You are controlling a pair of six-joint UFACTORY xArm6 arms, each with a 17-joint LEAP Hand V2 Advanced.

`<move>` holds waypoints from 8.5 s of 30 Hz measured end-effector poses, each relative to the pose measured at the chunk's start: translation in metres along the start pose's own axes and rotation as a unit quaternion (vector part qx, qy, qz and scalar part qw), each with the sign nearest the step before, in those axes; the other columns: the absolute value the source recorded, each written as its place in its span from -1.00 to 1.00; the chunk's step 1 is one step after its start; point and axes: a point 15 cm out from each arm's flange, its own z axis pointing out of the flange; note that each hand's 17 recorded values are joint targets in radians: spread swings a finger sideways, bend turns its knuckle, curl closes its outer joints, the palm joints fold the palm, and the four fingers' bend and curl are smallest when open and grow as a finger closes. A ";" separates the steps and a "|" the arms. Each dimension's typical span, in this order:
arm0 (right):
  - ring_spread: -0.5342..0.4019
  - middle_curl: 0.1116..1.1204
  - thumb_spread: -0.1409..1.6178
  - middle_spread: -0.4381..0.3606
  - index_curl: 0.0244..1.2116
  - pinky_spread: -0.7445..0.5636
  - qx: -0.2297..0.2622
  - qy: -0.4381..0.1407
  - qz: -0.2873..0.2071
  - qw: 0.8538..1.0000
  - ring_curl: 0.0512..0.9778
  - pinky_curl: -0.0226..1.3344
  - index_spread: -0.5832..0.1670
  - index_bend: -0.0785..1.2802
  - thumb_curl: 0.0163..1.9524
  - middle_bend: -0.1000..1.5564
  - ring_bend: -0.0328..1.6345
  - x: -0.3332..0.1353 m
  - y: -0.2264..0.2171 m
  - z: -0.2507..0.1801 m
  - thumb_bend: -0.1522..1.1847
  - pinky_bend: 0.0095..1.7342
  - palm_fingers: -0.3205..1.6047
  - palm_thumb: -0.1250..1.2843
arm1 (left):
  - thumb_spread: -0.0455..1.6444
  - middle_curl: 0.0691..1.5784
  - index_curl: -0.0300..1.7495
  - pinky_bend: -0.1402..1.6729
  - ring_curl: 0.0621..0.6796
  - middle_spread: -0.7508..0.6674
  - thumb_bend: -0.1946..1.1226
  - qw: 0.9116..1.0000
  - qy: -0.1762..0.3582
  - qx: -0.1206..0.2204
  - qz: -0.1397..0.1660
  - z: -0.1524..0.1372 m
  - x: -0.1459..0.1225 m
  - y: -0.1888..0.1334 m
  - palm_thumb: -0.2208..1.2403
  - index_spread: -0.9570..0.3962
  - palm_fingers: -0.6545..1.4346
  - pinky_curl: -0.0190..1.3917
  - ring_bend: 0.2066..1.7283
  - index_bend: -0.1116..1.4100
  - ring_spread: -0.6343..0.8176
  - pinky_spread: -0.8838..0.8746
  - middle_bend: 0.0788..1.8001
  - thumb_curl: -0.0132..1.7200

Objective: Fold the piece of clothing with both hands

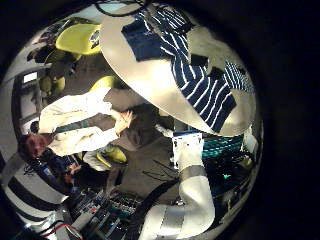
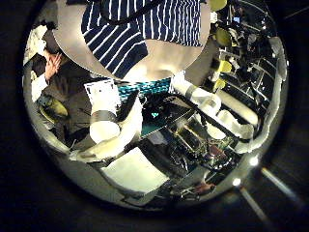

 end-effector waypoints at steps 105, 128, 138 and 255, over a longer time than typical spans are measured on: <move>-0.64 0.21 0.27 -0.70 -0.31 -0.45 -0.072 0.031 0.060 0.995 0.04 -0.44 -0.48 -0.58 -0.57 -0.13 0.26 -0.063 -0.060 0.175 -0.78 0.03 0.13 0.36 | 0.41 0.73 0.18 0.91 0.60 -0.74 -0.72 0.990 -0.113 0.052 0.071 0.069 0.050 -0.087 0.54 -0.47 0.33 -0.01 0.85 -0.36 -0.70 -0.58 -0.17 -0.34; -0.50 0.90 0.53 -0.69 0.61 -0.25 0.075 0.025 0.118 0.990 0.66 0.23 -0.56 0.59 -0.47 0.48 0.59 -0.027 -0.093 0.117 -0.74 0.46 0.40 0.61 | 0.42 0.75 0.57 0.90 0.56 -0.77 -0.73 0.988 -0.118 0.021 0.098 0.036 0.033 -0.061 0.50 -0.44 0.36 -0.06 0.82 -0.62 -0.70 -0.57 -0.20 -0.34; -0.46 0.88 0.58 -0.57 0.68 -0.21 0.131 0.023 0.126 0.983 0.74 0.45 -0.45 0.64 -0.42 0.56 0.63 -0.032 -0.060 0.056 -0.78 0.43 0.36 0.61 | 0.43 0.75 0.65 0.90 0.55 -0.79 -0.73 0.986 -0.116 0.031 0.115 0.014 0.031 -0.046 0.47 -0.38 0.37 -0.07 0.81 -0.64 -0.70 -0.57 -0.23 -0.35; -0.37 -0.23 0.30 -0.45 -0.57 -0.20 -0.070 -0.073 0.084 0.991 -0.19 -0.23 -0.56 -0.57 -0.54 -0.21 0.33 0.061 -0.172 0.146 -0.69 0.12 0.48 0.43 | 0.34 -0.60 -0.61 -0.17 -0.36 0.39 -0.74 0.993 -0.050 -0.001 0.102 0.021 -0.014 -0.149 -0.23 0.45 -0.30 -0.50 -0.21 -0.63 0.09 0.25 -0.87 -0.65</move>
